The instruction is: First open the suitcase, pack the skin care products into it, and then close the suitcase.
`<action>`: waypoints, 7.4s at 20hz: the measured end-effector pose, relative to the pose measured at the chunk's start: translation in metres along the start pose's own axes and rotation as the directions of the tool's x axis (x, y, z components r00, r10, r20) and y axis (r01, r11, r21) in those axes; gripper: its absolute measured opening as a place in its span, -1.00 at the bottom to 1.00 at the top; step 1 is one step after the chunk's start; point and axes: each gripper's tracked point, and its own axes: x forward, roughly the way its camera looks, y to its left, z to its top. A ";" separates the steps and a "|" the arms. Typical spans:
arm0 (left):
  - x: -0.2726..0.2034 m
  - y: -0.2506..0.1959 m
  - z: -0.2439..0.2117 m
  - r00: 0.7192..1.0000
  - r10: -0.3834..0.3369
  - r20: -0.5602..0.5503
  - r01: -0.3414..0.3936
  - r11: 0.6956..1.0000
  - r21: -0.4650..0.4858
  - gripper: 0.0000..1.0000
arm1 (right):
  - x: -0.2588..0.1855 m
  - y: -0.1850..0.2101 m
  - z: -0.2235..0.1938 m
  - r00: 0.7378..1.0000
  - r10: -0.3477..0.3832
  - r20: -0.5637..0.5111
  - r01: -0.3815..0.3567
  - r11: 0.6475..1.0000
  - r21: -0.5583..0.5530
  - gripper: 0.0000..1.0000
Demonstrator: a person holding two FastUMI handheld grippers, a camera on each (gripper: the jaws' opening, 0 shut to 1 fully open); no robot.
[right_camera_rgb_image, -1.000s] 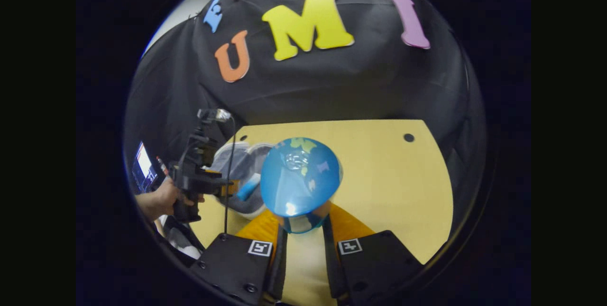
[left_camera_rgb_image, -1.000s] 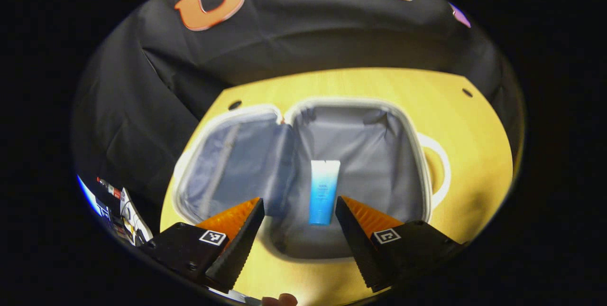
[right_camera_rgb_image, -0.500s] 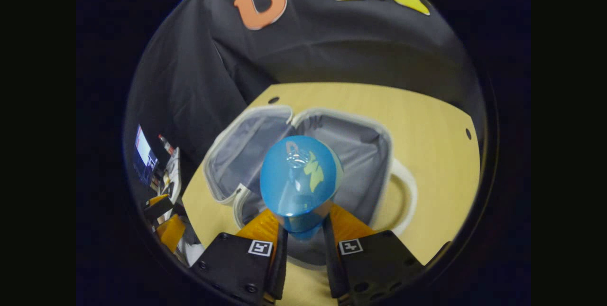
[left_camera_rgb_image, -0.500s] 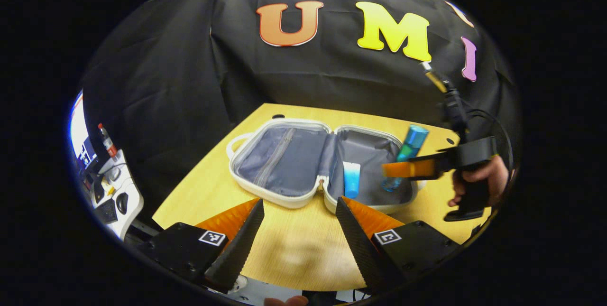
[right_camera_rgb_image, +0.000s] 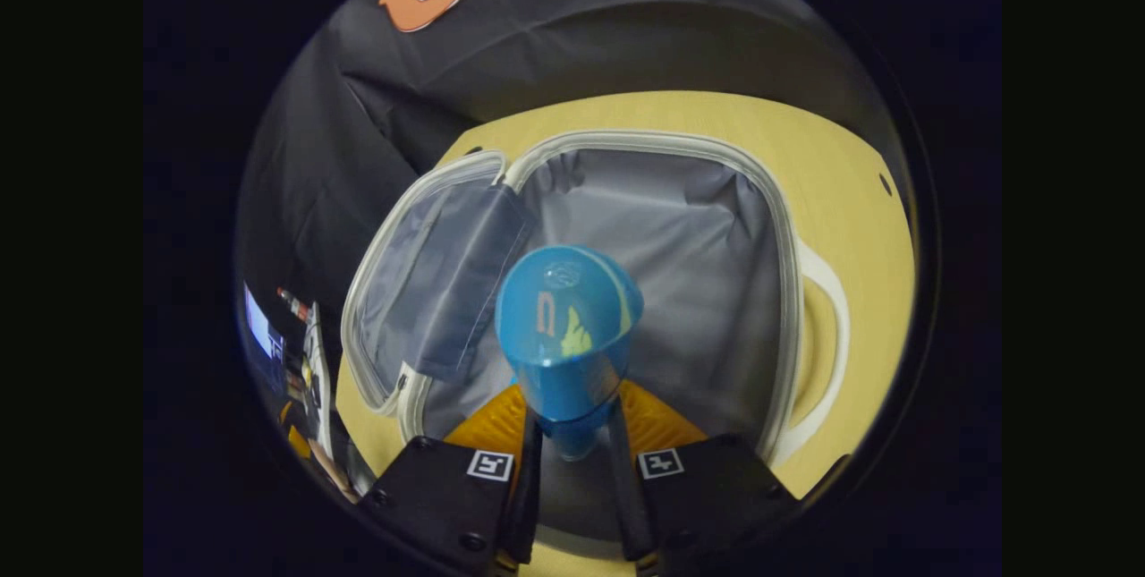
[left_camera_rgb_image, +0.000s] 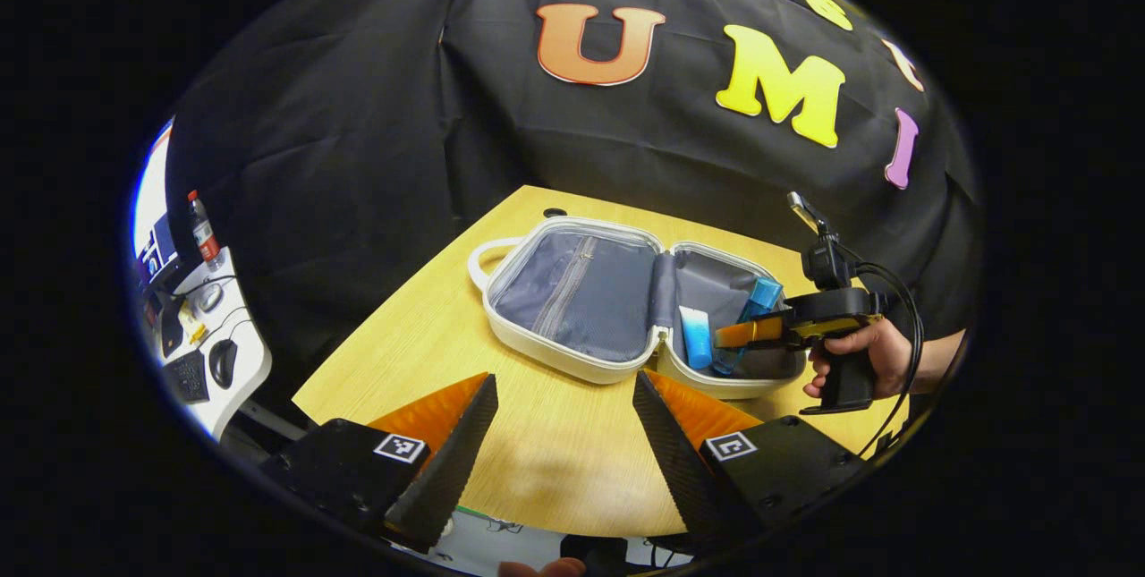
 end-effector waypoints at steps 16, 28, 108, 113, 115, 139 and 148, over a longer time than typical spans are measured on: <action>0.006 -0.003 0.027 0.998 -0.027 0.053 0.027 1.000 0.007 0.95 | 0.006 -0.007 -0.001 0.996 -0.079 -0.050 0.083 0.994 0.077 -0.19; 0.040 0.055 0.087 0.987 -0.057 0.153 0.055 0.998 0.015 0.95 | -0.127 0.001 0.028 0.950 -0.098 0.296 0.195 0.929 -0.316 0.58; 0.165 -0.381 -0.010 0.919 -0.367 -0.145 0.390 0.786 0.479 -0.86 | -0.400 -0.286 -0.040 0.718 -0.448 0.532 0.404 0.891 0.206 0.58; 0.170 -0.386 -0.033 0.925 -0.337 -0.173 0.378 0.781 0.497 -0.80 | -0.396 -0.288 -0.038 0.734 -0.429 0.526 0.387 0.901 0.195 0.55; 0.171 -0.389 -0.039 0.919 -0.343 -0.192 0.393 0.780 0.488 -0.68 | -0.394 -0.289 -0.037 0.738 -0.421 0.527 0.384 0.905 0.184 0.58; -0.015 -0.314 0.245 0.779 -0.301 0.550 0.202 0.951 0.235 0.97 | -0.436 -0.138 0.123 0.477 -0.204 0.855 0.368 0.930 0.016 0.58; -0.041 -0.268 0.236 0.774 -0.263 0.576 0.180 0.964 0.197 0.95 | -0.436 -0.070 0.128 0.371 -0.225 0.901 0.401 0.914 0.063 0.58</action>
